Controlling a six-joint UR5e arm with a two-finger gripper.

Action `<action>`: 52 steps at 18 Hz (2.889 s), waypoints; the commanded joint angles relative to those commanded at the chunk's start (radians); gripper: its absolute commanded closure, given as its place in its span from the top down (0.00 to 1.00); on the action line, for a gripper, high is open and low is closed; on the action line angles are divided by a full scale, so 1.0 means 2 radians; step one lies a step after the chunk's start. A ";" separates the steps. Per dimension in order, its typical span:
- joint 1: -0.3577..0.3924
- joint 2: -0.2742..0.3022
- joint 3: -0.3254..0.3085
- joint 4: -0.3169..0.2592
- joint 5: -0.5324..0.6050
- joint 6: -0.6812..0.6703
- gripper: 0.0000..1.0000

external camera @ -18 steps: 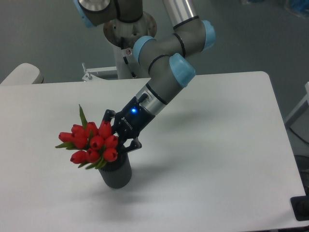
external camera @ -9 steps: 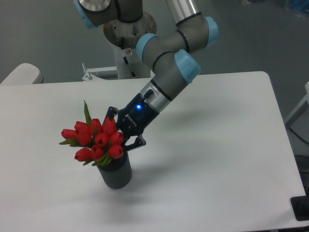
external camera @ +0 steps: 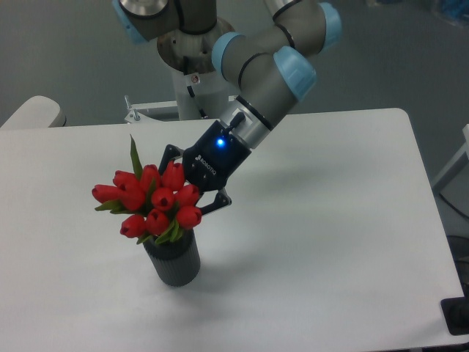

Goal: Pick up the flowers from the vase
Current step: 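Lift the tulip bouquet up out of the grey vase, then carry the held tulips away from the vase and hold them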

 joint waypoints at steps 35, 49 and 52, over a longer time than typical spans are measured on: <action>0.098 -0.118 0.205 -0.002 -0.011 -0.034 0.41; 0.112 -0.140 0.204 -0.002 0.041 0.089 0.41; 0.114 -0.134 0.196 -0.003 0.074 0.109 0.41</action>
